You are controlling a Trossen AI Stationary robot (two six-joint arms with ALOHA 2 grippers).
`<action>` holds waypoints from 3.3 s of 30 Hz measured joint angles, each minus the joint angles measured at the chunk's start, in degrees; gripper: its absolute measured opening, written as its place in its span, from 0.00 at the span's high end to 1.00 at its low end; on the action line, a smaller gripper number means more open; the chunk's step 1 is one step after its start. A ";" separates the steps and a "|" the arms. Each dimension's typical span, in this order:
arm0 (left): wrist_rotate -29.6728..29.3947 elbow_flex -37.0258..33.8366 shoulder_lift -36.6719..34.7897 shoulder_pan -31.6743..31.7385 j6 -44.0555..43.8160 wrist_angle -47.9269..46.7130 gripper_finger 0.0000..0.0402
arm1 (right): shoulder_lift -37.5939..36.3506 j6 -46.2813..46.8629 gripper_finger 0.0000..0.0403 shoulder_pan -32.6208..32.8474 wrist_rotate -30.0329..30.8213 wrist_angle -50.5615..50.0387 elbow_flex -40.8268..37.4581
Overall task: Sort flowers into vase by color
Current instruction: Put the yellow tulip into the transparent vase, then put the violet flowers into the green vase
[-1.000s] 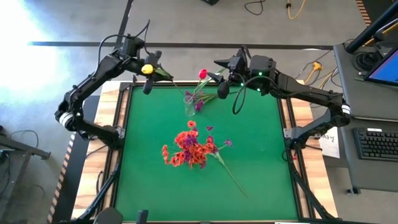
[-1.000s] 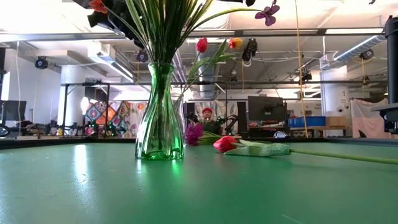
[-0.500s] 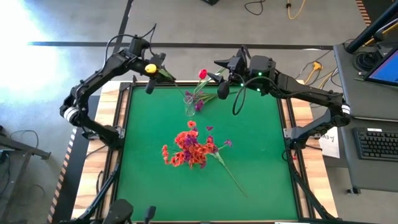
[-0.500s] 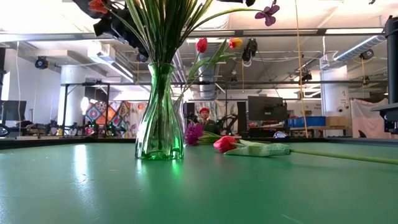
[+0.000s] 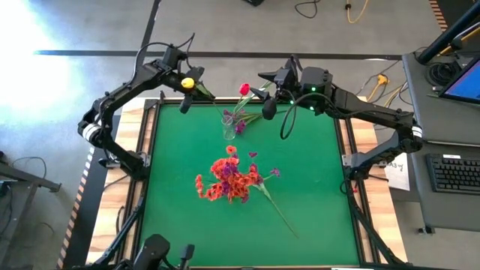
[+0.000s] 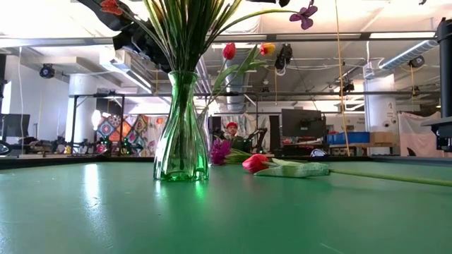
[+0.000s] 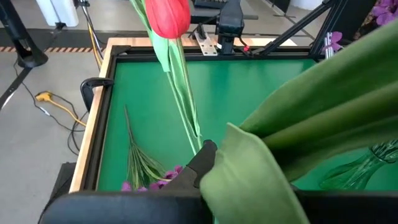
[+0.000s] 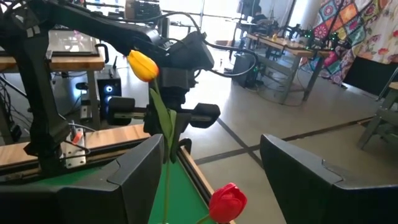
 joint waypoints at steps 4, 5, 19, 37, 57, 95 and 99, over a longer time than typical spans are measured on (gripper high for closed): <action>0.03 0.00 -0.02 -0.04 -1.25 0.65 0.96 | 0.00 0.01 0.35 0.00 0.00 0.02 -0.01; 0.02 0.00 -0.03 -0.04 -1.78 0.83 0.94 | 0.00 0.03 0.35 0.00 0.00 0.02 -0.01; -2.99 0.02 0.08 -0.96 -8.61 2.99 0.55 | 0.01 -0.40 0.35 0.00 0.00 0.04 -0.01; -4.09 0.01 -0.30 -0.87 -11.43 2.90 0.31 | 0.02 -0.78 0.35 0.00 0.00 0.04 -0.01; -6.86 5.94 -2.35 -0.74 -16.24 1.52 0.31 | -0.36 -1.08 0.35 -3.04 2.47 -5.70 -0.01; -11.70 -3.66 -24.85 -0.96 -34.56 8.06 0.37 | -13.83 6.66 0.43 -11.26 8.88 -18.64 -21.16; -13.10 -6.64 -27.00 -0.96 -37.07 9.27 0.37 | -13.42 6.70 0.43 -13.08 2.91 -14.57 -26.01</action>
